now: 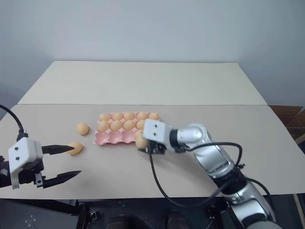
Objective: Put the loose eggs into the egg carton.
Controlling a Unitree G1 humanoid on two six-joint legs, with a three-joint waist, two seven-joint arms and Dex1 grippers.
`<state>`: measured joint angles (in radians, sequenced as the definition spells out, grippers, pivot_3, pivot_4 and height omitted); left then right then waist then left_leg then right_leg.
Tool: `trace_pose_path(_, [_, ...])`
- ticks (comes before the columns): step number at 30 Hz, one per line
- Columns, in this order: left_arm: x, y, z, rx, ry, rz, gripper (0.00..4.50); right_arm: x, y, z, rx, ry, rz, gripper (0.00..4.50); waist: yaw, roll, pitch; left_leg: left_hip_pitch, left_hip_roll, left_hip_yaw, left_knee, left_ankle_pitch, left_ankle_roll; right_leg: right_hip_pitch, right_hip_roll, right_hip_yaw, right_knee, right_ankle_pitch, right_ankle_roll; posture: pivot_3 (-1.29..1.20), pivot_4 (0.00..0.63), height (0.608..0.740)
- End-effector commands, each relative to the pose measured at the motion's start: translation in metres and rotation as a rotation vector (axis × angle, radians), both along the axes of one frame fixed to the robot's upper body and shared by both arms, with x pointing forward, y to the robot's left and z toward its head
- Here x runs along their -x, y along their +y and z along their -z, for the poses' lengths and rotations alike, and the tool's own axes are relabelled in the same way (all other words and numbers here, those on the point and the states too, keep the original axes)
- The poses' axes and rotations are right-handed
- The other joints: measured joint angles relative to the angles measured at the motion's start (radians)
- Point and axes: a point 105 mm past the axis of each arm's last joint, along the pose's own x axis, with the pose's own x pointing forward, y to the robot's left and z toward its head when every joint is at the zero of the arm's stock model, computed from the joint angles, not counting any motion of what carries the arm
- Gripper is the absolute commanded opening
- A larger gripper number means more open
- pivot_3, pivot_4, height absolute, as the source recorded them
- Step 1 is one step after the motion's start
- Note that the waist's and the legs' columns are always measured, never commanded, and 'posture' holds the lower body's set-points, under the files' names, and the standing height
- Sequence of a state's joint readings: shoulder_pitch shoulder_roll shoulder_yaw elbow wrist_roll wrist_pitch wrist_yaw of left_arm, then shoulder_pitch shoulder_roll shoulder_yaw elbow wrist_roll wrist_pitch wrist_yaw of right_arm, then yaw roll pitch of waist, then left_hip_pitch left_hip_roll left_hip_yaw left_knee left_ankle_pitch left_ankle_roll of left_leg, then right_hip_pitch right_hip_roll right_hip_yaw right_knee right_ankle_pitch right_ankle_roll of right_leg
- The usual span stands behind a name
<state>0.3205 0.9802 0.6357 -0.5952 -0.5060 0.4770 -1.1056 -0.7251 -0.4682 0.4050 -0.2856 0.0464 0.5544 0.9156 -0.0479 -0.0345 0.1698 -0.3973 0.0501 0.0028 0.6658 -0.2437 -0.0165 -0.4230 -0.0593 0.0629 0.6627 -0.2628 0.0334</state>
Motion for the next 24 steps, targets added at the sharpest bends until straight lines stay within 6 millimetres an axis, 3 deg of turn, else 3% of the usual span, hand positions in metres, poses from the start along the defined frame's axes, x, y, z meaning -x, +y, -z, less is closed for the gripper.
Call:
trace_pose_path(1, [0.000, 0.006, -0.005, -0.018, -0.038, -0.022, 4.06, -0.011, 0.015, -0.009, -0.013, -0.118, -0.011, 2.71, 0.001, 0.000, 0.000, 0.000, 0.000, 0.000, 0.000, 0.000, 0.000, 0.000, 0.000, 0.000, 0.000, 0.000, 0.000, 0.00, 0.150, 0.740])
trace_pose_path(7, [0.004, 0.003, -0.003, 0.002, -0.030, -0.017, 4.06, -0.029, 0.046, -0.004, -0.013, -0.267, -0.016, 2.71, 0.002, 0.000, 0.000, -0.001, 0.000, 0.000, 0.000, 0.000, 0.000, -0.001, -0.001, -0.001, 0.000, 0.000, 0.000, 0.00, 0.150, 0.740])
trace_pose_path(15, [0.006, 0.006, -0.006, -0.010, -0.049, -0.036, 4.06, -0.033, 0.056, 0.005, 0.023, -0.373, -0.077, 2.71, 0.001, 0.000, 0.000, -0.001, 0.000, 0.000, 0.000, 0.000, -0.001, -0.001, -0.001, -0.001, 0.000, 0.000, 0.000, 0.00, 0.150, 0.740])
trace_pose_path(21, [0.008, 0.007, -0.007, -0.013, -0.051, -0.041, 4.06, -0.033, 0.060, 0.006, 0.031, -0.401, -0.092, 4.46, -0.001, 0.000, 0.000, -0.001, 0.000, 0.000, -0.001, 0.000, -0.001, -0.001, -0.001, -0.001, 0.000, 0.000, 0.000, 0.00, 0.150, 0.740])
trace_pose_path(24, [0.008, 0.007, -0.007, -0.019, -0.051, -0.042, 4.06, -0.034, 0.057, 0.008, 0.037, -0.395, -0.089, 4.46, -0.001, 0.000, 0.000, -0.001, 0.000, 0.000, -0.001, 0.000, -0.001, -0.001, -0.001, -0.001, 0.000, 0.000, 0.000, 0.00, 0.150, 0.740])
